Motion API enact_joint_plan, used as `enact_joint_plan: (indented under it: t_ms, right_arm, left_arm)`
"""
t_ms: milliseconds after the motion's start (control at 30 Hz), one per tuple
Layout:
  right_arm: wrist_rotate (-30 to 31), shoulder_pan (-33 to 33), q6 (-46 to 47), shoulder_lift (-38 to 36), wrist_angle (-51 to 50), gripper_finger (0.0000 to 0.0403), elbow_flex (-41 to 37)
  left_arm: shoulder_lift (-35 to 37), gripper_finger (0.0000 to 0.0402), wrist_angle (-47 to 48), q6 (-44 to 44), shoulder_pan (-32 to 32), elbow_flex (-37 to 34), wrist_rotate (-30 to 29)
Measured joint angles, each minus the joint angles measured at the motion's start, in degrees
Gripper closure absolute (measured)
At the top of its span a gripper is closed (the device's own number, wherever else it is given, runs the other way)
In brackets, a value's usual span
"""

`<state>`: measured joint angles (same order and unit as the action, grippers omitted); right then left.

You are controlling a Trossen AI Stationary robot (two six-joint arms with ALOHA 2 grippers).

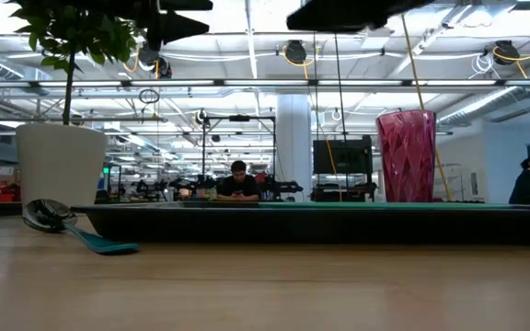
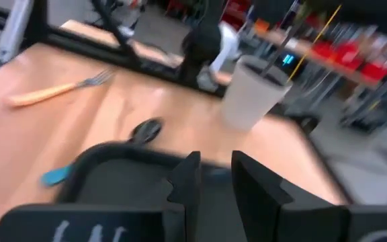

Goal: Pick and place plate/cup/fork/spoon on tray
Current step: Put the blue spoon on the black serving tray to the left of the blue plate

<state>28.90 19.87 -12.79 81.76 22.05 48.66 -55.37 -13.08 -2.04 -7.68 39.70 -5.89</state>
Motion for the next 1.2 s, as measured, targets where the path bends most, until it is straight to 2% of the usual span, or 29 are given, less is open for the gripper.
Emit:
enact_joint_plan:
  t_ms: [133,300,367,533,700,833,1000,1067,1200]
  right_arm:
    - [0.0,-3.3,-4.3,0.0,7.5,0.0326,0.0]
    - [0.1,-7.2,-9.8,0.0,12.2,0.0326,0.0]
    - [2.5,-8.5,-12.6,0.0,14.0,0.0326,0.0]
    - [10.4,-10.6,-21.6,0.0,17.0,0.0326,0.0]
    - [11.4,-13.6,-27.1,0.0,17.6,0.0326,0.0]
    - [7.1,-15.9,-27.3,0.0,17.6,0.0326,0.0]
    - [-1.7,-18.0,-25.0,0.0,17.2,0.0326,0.0]
    - [-3.6,-18.5,-23.9,0.0,15.8,0.0326,0.0]
    - [-3.6,-18.7,-24.2,0.0,11.6,0.0326,0.0]
  left_arm:
    - [0.0,0.0124,-0.7,-7.9,0.0,0.0,0.0]
    - [0.0,0.0124,-2.9,-16.6,0.0,0.0,0.0]
    - [0.0,0.0124,-3.1,-19.2,0.0,0.0,0.0]
    - [0.0,0.0124,-3.1,-21.1,0.0,0.0,0.0]
    - [0.0,0.0124,-2.4,-21.0,0.0,0.0,0.0]
    - [0.0,0.0124,-2.1,-20.4,0.0,0.0,0.0]
    - [0.0,0.0124,-3.5,-20.5,0.0,0.0,-0.2]
    - [0.0,0.0124,-4.1,-20.6,0.0,0.0,-0.2]
    - [0.0,0.0124,-3.8,-20.9,0.0,0.0,-0.2]
